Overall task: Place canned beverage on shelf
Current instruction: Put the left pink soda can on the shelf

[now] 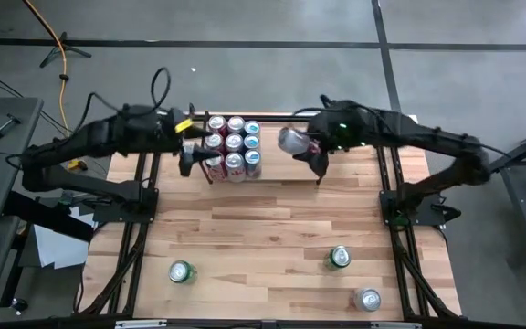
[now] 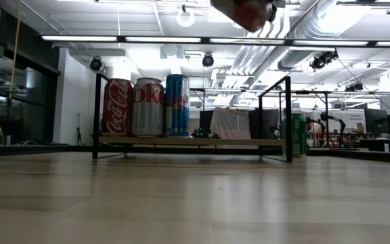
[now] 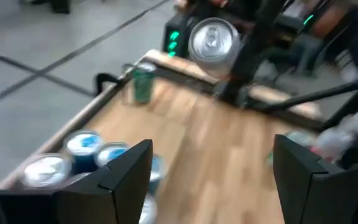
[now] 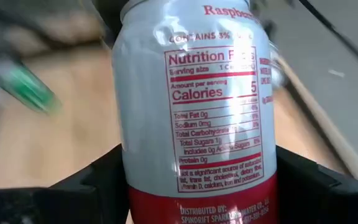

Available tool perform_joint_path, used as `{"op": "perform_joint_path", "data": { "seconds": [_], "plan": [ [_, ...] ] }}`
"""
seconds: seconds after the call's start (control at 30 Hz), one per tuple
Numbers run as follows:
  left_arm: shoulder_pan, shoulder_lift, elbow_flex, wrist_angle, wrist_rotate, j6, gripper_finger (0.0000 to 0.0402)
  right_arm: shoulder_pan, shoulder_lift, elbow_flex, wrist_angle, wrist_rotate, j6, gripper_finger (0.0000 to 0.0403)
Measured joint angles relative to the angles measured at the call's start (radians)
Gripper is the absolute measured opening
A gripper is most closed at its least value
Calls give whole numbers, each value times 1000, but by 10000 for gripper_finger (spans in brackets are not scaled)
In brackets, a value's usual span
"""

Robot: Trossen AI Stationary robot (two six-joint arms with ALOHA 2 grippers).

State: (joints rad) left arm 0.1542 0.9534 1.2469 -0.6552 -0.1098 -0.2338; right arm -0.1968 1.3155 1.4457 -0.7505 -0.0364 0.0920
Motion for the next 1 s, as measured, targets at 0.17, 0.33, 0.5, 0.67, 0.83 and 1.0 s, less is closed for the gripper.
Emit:
{"op": "perform_joint_path", "data": {
  "seconds": [0.17, 0.33, 0.5, 0.67, 0.83, 1.0],
  "plan": [
    [-79, -101, -263, 444, -1, -97, 229, 16, -185, -425, 752, -187, 326, 280],
    [-115, -55, -399, 865, -4, -97, 229, 56, -157, -682, 1489, -228, 598, 280],
    [-117, 68, -405, 1036, 46, -97, 229, 105, -83, -720, 1741, -229, 694, 280],
    [-115, 168, -403, 1176, 116, -54, 230, 132, -32, -675, 1726, -256, 694, 280],
    [-115, 193, -403, 1184, 122, -101, 251, 132, -11, -644, 1662, -269, 668, 280],
    [-115, 193, -403, 1199, 129, -128, 276, 132, -12, -633, 1645, -286, 653, 280]
  ]
}}
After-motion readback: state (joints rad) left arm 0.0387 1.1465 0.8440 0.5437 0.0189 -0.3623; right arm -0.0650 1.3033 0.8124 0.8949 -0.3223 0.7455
